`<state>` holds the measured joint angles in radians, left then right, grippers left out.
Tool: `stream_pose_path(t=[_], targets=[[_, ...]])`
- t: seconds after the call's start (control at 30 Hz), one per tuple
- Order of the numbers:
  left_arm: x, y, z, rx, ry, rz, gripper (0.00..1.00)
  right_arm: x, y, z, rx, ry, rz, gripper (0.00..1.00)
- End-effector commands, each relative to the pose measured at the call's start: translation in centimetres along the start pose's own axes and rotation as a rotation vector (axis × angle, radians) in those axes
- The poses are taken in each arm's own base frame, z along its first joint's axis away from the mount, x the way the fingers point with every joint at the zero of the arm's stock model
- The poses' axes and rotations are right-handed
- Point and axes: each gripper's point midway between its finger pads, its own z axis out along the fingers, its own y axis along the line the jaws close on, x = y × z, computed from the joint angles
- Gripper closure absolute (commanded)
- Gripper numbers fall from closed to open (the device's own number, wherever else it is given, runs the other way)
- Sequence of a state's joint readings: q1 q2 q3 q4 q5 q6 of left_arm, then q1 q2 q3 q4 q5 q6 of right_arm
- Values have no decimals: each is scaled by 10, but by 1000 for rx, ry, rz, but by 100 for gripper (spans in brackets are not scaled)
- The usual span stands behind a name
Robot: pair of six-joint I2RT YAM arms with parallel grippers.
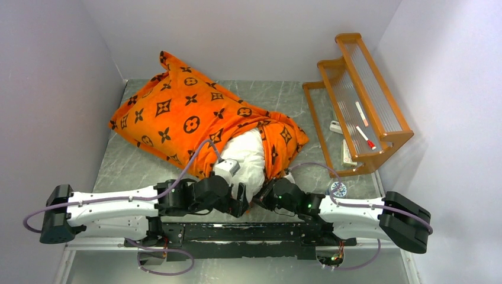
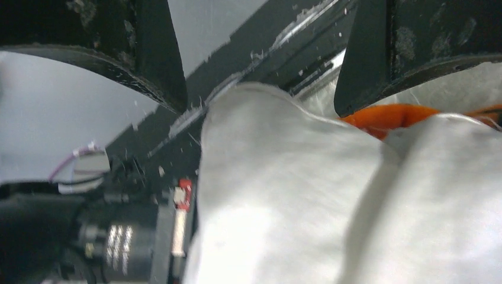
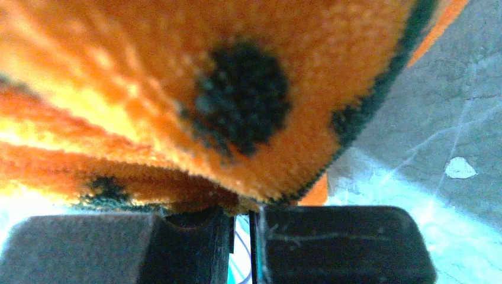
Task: Remove the pillowcase from the pillow
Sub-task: Remove the pillow from the pillowcase.
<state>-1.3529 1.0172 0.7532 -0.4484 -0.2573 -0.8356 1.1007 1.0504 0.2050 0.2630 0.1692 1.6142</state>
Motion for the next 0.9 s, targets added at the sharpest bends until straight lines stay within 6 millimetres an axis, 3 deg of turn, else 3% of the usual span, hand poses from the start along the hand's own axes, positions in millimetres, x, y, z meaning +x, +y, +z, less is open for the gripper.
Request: stream_pose_path(t=[0.0, 0.07, 0.17, 0.27, 0.3, 0.43, 0.5, 0.57, 0.63, 0.7, 0.77, 0.87], targets=[[-47, -1, 12, -41, -255, -97, 3, 1, -9, 2, 40, 3, -35, 88], [-56, 8, 17, -104, -304, -91, 5, 1, -10, 2, 41, 8, -37, 88], [-73, -2, 18, -95, -356, -46, 29, 2, -12, 1, 48, 14, -34, 88], [-85, -22, 13, -56, -337, 17, 79, -4, -13, -2, 56, -16, -49, 88], [-84, -17, 7, -92, -311, 32, 93, -10, -12, -4, 68, -40, -59, 88], [-103, 5, -45, -148, -389, -16, 95, -32, -22, -12, 161, -146, -131, 89], [-117, 11, -81, -127, -449, -50, 95, -43, -48, -14, 285, -196, -171, 100], [-129, 13, -117, -96, -482, -71, 95, -47, -74, -14, 382, -208, -184, 100], [-134, 17, -142, -104, -476, -91, 95, -41, -87, -9, 400, -170, -200, 100], [-135, 16, -155, -99, -453, -75, 95, -31, -92, -4, 393, -120, -186, 100], [-128, 19, -153, -115, -410, -54, 95, -22, -83, 1, 353, -73, -194, 100], [-104, 28, -138, -151, -324, -56, 95, -8, -43, 1, 261, 16, -309, 100]])
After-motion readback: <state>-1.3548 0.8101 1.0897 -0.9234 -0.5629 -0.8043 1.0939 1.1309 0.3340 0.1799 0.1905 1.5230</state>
